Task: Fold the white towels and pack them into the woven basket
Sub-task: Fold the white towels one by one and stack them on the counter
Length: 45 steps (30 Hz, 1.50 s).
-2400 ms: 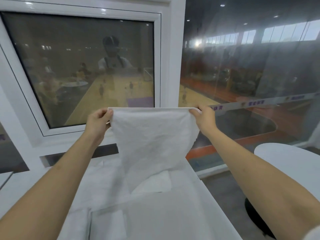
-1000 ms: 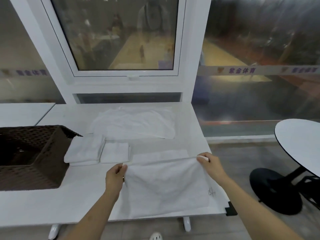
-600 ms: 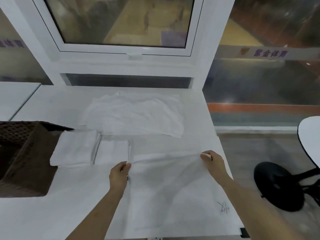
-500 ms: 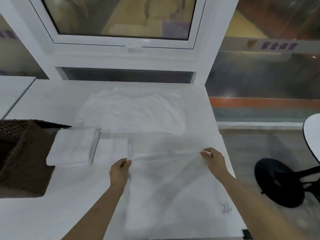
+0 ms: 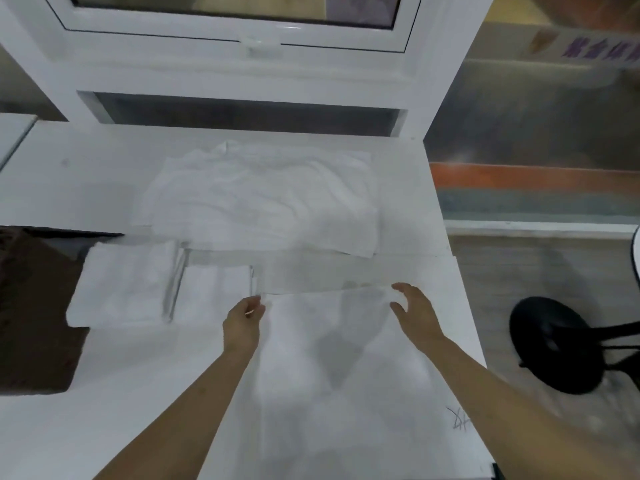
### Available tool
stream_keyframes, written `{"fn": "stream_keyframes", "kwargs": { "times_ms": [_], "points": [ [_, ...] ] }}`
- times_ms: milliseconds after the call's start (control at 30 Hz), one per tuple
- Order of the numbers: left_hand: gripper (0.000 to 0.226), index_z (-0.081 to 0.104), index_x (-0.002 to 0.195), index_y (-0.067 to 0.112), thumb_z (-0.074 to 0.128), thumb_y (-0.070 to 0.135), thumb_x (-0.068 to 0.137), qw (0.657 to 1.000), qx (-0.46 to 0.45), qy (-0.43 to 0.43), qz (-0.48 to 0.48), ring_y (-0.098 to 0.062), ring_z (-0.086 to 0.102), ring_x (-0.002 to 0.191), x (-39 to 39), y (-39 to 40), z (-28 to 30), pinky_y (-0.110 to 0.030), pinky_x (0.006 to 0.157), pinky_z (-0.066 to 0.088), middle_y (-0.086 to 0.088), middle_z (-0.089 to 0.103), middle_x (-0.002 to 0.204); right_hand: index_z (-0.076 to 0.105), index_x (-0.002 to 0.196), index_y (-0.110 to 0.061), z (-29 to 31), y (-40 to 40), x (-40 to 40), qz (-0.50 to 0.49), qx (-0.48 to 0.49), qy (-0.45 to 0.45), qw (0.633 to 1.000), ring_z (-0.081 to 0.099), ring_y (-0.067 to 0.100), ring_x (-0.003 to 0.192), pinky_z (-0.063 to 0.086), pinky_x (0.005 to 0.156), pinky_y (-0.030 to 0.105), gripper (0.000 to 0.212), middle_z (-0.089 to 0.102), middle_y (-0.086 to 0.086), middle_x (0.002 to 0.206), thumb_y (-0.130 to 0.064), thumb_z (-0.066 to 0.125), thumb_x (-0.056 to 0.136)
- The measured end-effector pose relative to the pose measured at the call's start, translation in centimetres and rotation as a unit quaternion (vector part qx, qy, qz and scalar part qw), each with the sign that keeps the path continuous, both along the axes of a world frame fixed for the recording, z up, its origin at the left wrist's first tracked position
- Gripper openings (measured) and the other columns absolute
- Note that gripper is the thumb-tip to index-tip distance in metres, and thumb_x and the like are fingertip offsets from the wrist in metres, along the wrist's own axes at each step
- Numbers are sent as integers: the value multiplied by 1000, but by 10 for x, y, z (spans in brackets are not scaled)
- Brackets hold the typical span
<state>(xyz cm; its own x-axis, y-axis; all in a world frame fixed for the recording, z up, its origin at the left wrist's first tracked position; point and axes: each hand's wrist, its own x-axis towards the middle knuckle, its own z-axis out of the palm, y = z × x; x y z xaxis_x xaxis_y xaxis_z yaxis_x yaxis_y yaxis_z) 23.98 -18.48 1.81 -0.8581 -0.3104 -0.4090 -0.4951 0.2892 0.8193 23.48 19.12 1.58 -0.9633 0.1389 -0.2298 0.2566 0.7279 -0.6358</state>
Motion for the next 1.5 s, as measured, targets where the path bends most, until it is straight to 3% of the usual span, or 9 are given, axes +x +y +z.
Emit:
{"fn": "stream_keyframes", "kwargs": {
  "times_ms": [100,367,567,667,833,1033,1167,1333,1500],
  "points": [
    [23,70,120,19,65,22,98,1000,5,-23,-14,-22,67,104,19,4,-12,-41,101,53,1,71,112,57,133,-25,-8,-5,25,39,13,-13,999,52,15,128,39,111,30,35,56,-6,134,-18,62,99],
    [20,70,116,23,67,16,97,986,-48,8,-158,-9,64,104,98,33,-29,-17,94,47,9,68,117,60,131,-27,-38,0,117,174,94,-31,980,54,14,125,47,103,33,33,56,-9,135,-26,61,98],
    [25,73,109,23,69,5,92,929,-179,49,-319,-20,53,124,177,37,-67,-19,103,43,-1,57,132,63,131,-23,-55,15,192,229,135,-58,962,38,21,145,38,113,34,34,40,0,158,-30,62,98],
    [13,68,102,27,72,19,92,882,-212,114,-405,-20,45,134,207,27,-79,-37,109,45,5,42,146,65,129,-23,-55,24,216,235,122,-42,964,41,21,143,43,113,40,36,43,1,156,-38,64,96],
    [24,58,111,35,73,33,91,831,-288,117,-462,-17,18,154,232,7,-83,-34,112,42,7,28,163,58,136,-24,-58,37,241,280,145,-53,947,27,13,151,36,111,26,49,25,-5,166,-34,71,90],
    [13,73,100,25,74,17,90,826,-347,142,-420,-16,53,135,229,0,-71,-29,94,56,2,59,142,66,105,-14,-57,35,234,258,164,-18,952,43,10,142,54,95,28,9,36,-9,162,-14,61,97],
    [18,69,107,20,53,26,101,831,-350,148,-406,-19,68,99,229,1,-56,-28,76,54,4,70,107,65,104,-19,-38,32,226,239,148,-54,958,53,11,130,55,93,35,10,56,-10,144,-19,58,96],
    [24,63,121,23,47,32,107,870,-295,108,-381,-11,64,84,223,-5,-29,-27,70,48,11,68,104,49,96,-34,3,37,225,198,111,-91,970,55,10,60,50,62,33,7,60,-9,72,-30,53,96],
    [19,65,115,23,49,27,107,882,-246,149,-374,-7,63,88,194,-10,2,-24,78,48,17,59,101,51,95,-36,34,38,209,156,102,-93,978,60,12,62,47,59,31,6,65,-8,73,-30,53,95]
  ]
}}
